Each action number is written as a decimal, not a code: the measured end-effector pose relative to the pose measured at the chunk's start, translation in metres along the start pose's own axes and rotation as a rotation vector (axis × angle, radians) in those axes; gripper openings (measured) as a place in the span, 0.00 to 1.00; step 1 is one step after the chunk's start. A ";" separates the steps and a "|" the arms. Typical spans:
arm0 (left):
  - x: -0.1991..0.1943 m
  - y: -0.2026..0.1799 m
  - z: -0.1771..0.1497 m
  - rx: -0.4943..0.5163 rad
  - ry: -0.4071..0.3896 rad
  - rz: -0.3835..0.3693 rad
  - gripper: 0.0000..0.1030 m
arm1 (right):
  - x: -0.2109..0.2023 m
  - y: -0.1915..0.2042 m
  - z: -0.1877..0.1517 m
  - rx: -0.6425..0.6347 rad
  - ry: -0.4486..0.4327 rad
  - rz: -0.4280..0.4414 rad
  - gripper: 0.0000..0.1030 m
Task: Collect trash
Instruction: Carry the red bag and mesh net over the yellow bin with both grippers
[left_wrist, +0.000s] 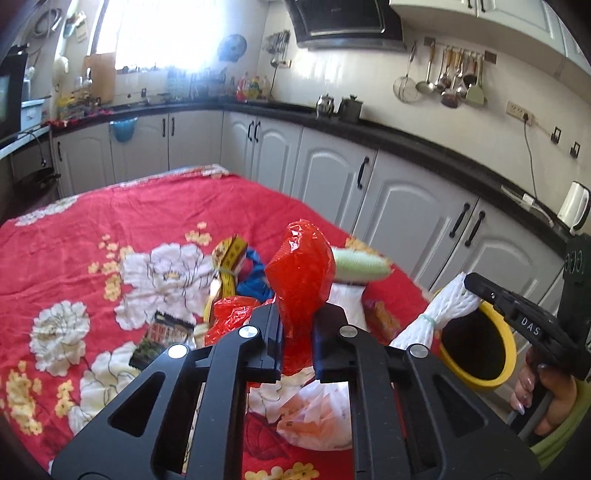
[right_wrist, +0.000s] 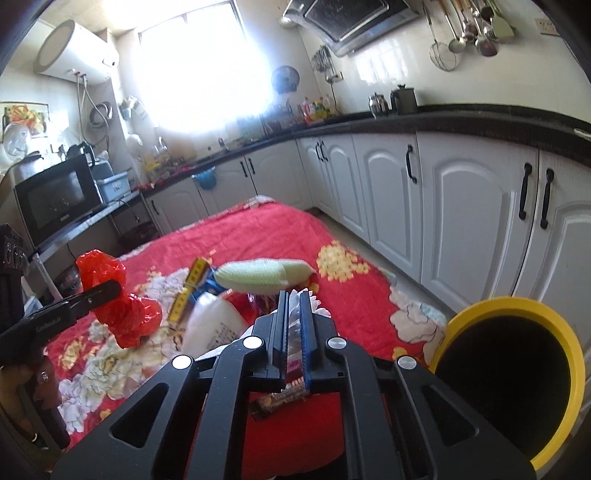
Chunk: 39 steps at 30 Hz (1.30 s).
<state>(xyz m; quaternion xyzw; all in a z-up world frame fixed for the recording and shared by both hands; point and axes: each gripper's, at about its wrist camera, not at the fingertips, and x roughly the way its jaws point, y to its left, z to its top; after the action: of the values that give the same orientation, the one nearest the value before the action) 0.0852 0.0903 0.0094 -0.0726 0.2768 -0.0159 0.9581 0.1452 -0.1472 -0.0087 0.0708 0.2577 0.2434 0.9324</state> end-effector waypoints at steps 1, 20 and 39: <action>-0.004 -0.004 0.004 0.005 -0.011 -0.007 0.06 | -0.004 -0.001 0.002 -0.006 -0.012 -0.007 0.06; 0.002 -0.089 0.029 0.070 -0.053 -0.160 0.06 | -0.064 -0.061 0.026 0.052 -0.146 -0.150 0.06; 0.028 -0.171 0.022 0.163 -0.006 -0.289 0.06 | -0.108 -0.136 0.017 0.142 -0.208 -0.317 0.06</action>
<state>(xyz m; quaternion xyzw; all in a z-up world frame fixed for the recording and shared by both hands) 0.1220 -0.0778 0.0380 -0.0338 0.2583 -0.1759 0.9493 0.1296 -0.3188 0.0196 0.1196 0.1846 0.0664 0.9732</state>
